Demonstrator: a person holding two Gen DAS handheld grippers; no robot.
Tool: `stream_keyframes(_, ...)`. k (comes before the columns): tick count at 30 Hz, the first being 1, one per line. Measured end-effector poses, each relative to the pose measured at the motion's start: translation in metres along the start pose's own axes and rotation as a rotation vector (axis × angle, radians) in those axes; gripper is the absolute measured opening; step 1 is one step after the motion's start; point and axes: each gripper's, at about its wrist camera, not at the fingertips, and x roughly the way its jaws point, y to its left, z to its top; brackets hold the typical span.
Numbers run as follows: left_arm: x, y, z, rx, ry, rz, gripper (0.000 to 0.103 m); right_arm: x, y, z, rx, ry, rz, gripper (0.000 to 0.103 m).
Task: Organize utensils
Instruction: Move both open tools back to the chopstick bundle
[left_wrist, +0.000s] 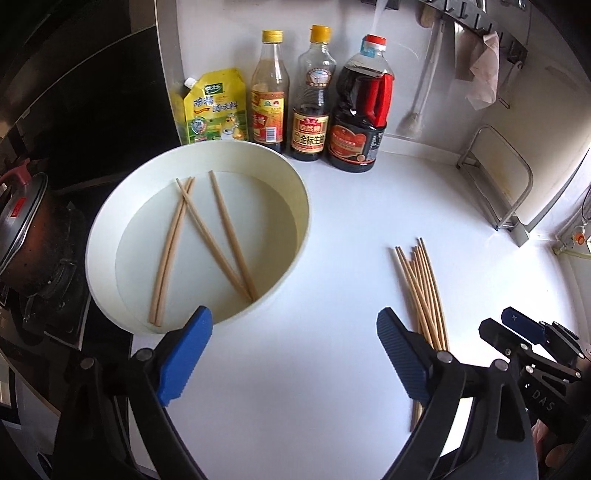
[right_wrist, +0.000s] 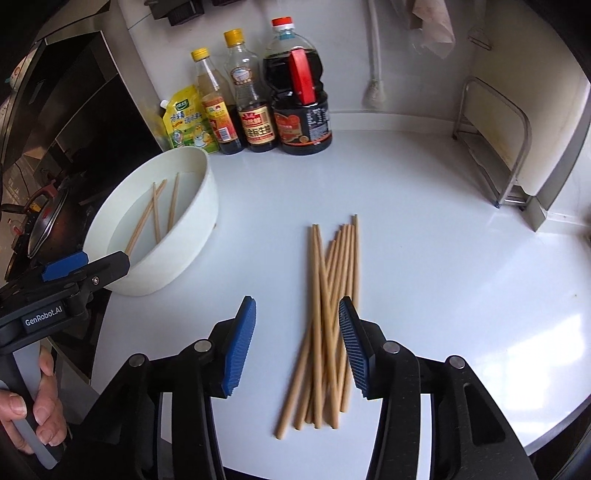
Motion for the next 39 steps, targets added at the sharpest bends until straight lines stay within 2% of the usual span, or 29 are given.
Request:
stream_keyframes(10,0.033,-0.041,-0.026,0.025,0.067,-0.01,0.09,0.043,-0.049,-0.034,0.035,0.091,-0.046,0.05)
stream_keyframes(20,0.062,-0.051,-0.053,0.017,0.112,0.018,0.09,0.083,-0.057,-0.033,0.003,0.085,-0.045,0.05)
stream_keyframes(31,0.074,-0.068,-0.062,0.024,0.109,0.006,0.09,0.089,-0.06,-0.038,-0.03,0.081,-0.051,0.05)
stream_keyframes(39,0.085,-0.087,-0.066,0.052,0.111,-0.029,0.09,0.084,-0.078,-0.041,-0.012,0.062,-0.054,0.05)
